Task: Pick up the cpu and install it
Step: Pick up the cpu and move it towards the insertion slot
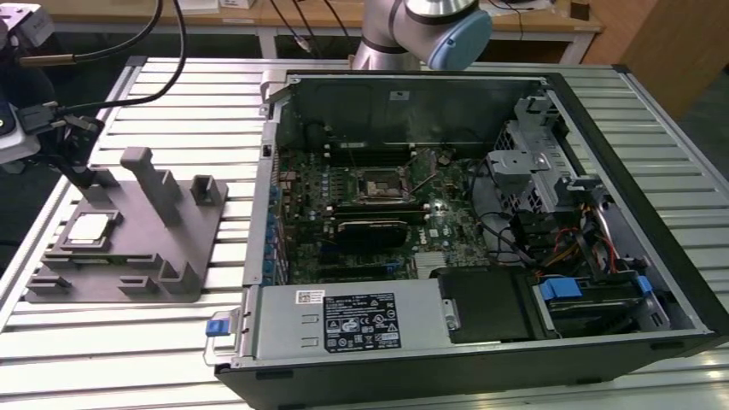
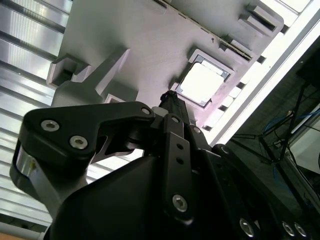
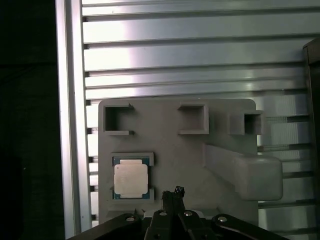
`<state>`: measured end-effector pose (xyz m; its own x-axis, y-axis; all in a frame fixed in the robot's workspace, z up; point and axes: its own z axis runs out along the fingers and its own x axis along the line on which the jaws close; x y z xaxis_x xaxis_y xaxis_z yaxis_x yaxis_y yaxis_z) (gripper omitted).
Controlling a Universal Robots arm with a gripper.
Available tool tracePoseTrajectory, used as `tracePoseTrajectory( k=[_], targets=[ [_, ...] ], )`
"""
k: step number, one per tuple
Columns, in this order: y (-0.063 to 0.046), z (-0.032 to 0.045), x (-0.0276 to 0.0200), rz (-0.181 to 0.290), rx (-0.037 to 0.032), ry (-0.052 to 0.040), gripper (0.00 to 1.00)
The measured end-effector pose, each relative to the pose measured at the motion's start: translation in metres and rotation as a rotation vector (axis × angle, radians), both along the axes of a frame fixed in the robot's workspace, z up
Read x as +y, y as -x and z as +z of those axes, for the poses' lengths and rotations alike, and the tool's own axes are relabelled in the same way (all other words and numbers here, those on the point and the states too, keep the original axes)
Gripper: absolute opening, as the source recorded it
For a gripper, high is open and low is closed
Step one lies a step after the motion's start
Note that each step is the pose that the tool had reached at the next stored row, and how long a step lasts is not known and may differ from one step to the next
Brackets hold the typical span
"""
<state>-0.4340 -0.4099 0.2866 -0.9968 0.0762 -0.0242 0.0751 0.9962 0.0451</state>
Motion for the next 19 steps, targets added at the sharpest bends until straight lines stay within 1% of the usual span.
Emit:
tracePoseTrajectory(
  k=[11,19],
  targets=[
    [0.004,-0.0156,-0.0047,0.0,-0.0001,0.0,0.11],
    [0.006,-0.0269,-0.0066,0.0,-0.0001,-0.0001,0.11]
  ],
)
